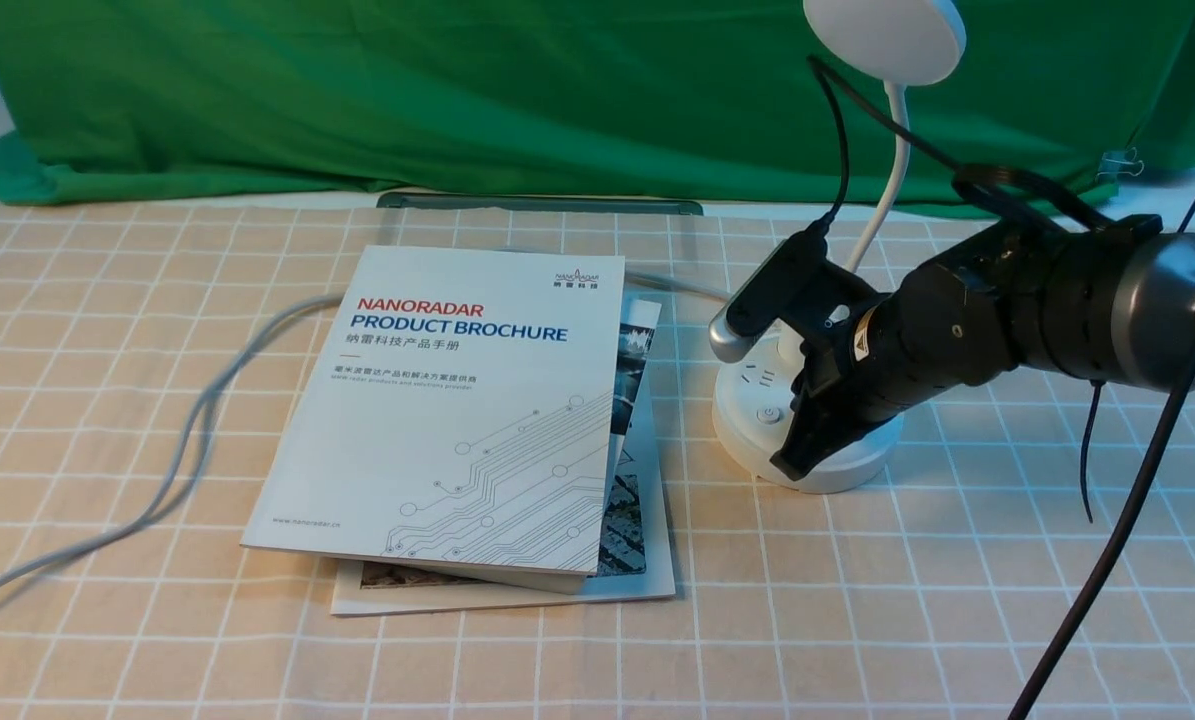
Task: Turn on the table lamp on the light coffee tablecloth with your hand.
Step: 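Press the button on the base of the white desk lamp with the right gripper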
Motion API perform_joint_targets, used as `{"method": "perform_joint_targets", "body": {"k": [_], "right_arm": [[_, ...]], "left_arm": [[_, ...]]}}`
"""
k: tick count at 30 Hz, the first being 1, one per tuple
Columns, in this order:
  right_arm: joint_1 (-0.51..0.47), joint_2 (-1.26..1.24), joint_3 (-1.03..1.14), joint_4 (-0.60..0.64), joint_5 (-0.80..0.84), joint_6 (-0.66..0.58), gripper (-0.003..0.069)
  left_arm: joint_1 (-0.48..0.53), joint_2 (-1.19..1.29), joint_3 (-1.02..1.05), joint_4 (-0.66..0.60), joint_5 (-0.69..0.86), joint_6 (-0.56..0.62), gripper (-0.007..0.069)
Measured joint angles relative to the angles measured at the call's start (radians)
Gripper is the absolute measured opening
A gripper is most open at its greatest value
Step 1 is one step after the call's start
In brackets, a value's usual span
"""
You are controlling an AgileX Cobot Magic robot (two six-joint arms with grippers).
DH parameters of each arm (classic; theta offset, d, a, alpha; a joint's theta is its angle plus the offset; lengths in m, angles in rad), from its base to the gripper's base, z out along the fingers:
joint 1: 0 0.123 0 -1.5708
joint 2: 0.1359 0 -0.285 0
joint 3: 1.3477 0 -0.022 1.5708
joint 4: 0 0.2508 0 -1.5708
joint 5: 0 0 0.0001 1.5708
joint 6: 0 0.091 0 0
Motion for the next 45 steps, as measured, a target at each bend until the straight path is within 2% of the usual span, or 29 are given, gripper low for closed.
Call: {"method": "perform_joint_targets", "body": {"k": [9, 45], "right_arm": [[0.000, -0.031, 0.014, -0.012, 0.038, 0.042, 0.0031], [0.002, -0.002, 0.005, -0.036, 0.034, 0.062, 0.0031]], "left_arm": [[0.000, 0.000, 0.000, 0.000, 0.000, 0.000, 0.0021], [0.000, 0.000, 0.000, 0.000, 0.000, 0.000, 0.0021]]}}
